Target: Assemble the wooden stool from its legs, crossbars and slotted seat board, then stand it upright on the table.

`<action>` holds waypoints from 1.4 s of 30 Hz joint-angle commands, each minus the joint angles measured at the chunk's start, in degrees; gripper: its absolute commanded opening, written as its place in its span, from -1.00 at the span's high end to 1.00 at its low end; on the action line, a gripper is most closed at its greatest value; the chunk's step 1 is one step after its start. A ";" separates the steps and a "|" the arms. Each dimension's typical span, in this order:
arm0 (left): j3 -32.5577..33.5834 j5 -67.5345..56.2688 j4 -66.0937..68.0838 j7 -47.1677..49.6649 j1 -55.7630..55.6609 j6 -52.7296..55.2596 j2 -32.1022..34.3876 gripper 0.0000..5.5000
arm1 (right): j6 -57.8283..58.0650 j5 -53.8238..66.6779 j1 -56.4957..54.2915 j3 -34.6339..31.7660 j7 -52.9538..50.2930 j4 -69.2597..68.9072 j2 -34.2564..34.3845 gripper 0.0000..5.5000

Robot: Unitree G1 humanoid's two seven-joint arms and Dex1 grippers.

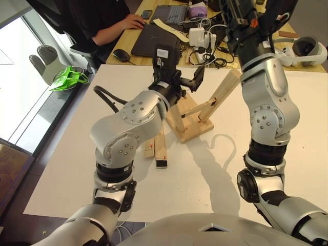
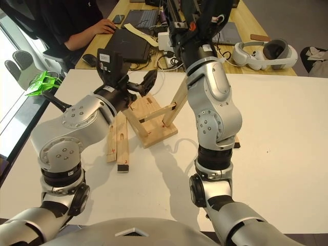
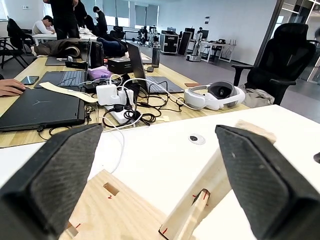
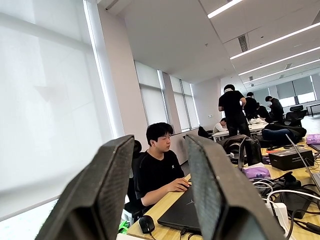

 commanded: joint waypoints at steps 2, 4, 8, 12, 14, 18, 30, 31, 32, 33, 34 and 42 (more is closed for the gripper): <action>7.95 2.20 3.03 -1.74 -0.71 -3.52 -0.76 -0.52 | -0.64 0.28 -2.00 -1.36 0.05 0.82 -0.75 0.31; 12.23 1.31 0.83 -2.39 -2.86 -4.75 -0.26 -0.52 | -4.85 -0.56 -5.89 -5.77 0.49 4.87 -4.18 0.31; 21.88 -0.24 -2.87 -0.11 -2.17 -5.06 0.22 -0.52 | -17.39 -6.47 -14.76 -17.96 -2.34 28.10 -19.90 0.31; 28.70 1.44 -3.88 6.85 5.68 -1.73 -2.82 -0.52 | -20.25 -11.27 -11.76 -20.78 -3.37 51.44 -29.21 0.31; 28.04 2.16 -6.73 10.77 12.30 1.19 -7.05 -0.52 | -16.89 -10.51 -6.89 -19.03 0.38 53.33 -27.38 0.31; 21.94 3.12 -13.06 16.88 28.08 8.34 -18.80 -0.52 | 3.87 0.60 9.87 -8.86 11.17 29.93 -18.63 0.31; 18.95 5.55 -7.69 21.93 18.49 2.90 -22.26 -0.52 | 26.24 21.07 24.38 3.54 11.28 -6.04 -8.68 0.31; 18.87 5.34 -7.81 21.71 18.81 2.85 -22.00 -0.52 | 25.89 20.10 24.38 3.20 10.41 -5.99 -8.80 0.31; 18.71 5.04 -8.09 21.32 19.53 2.92 -21.75 -0.52 | 25.08 18.31 24.33 2.92 9.07 -5.77 -9.04 0.31; 18.57 4.79 -8.34 20.99 20.17 3.04 -21.60 -0.52 | 24.26 16.77 24.25 2.80 8.09 -5.48 -9.27 0.31; 18.52 4.58 -8.47 20.73 20.56 3.13 -21.53 -0.52 | 23.56 15.68 24.20 2.64 7.38 -5.22 -9.37 0.31; 19.60 3.40 -8.64 19.21 21.37 3.46 -19.15 -0.52 | 19.52 11.37 25.03 0.70 7.38 -5.90 -11.56 0.54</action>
